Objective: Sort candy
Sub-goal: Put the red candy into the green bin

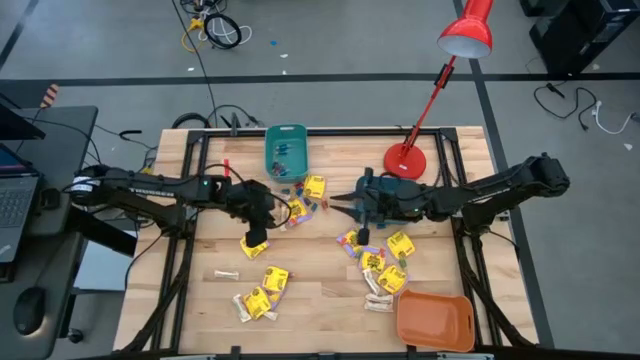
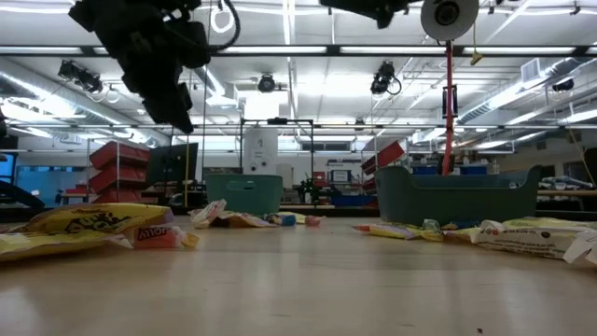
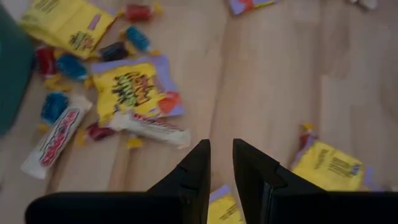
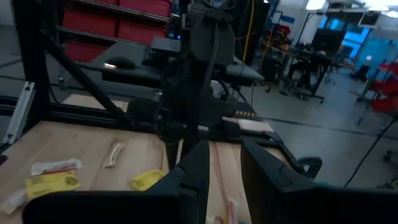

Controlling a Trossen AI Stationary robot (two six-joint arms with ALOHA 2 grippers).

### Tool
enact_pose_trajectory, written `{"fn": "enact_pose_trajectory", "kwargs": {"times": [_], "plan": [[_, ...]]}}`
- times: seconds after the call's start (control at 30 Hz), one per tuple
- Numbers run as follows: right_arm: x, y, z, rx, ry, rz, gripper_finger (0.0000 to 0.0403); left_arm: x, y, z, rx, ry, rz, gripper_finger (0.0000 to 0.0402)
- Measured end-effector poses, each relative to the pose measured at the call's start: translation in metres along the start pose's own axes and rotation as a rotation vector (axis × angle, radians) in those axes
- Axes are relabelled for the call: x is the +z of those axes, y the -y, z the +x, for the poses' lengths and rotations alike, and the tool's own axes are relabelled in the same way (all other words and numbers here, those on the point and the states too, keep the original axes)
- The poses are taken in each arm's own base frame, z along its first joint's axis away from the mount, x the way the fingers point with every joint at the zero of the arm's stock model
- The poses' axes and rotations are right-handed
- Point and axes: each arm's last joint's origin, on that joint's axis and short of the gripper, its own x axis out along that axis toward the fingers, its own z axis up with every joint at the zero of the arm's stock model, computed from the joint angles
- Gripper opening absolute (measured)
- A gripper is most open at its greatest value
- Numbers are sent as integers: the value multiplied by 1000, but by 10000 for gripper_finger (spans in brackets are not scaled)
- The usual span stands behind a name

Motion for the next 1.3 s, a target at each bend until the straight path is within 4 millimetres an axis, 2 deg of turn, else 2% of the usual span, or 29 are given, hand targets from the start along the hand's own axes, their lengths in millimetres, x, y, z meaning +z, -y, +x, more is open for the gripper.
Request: {"fn": "enact_pose_trajectory", "kwargs": {"times": [0.1, 0.3, 0.5, 0.6, 0.9, 1.1, 1.3], "plan": [[6, -2, 16, 4, -18, -31, 77, 2, 6, -7, -3, 57, 20, 69], [15, -3, 48, 17, -173, -104, 77, 0, 17, -31, 45, 184, 37, 69], [22, -4, 69, 29, -271, -131, 77, -8, 25, -58, 86, 294, 49, 69], [20, -7, 76, 57, -289, -129, 77, -14, 27, -64, 87, 322, 54, 69], [-6, -23, 92, 168, -359, -22, 77, -27, 29, -65, 119, 372, 24, 69], [-33, -52, 103, 290, -433, 25, 77, -30, 30, -58, 96, 412, 19, 69], [-66, -92, 113, 357, -473, 25, 77, -35, 28, -48, 99, 405, 21, 69]]}}
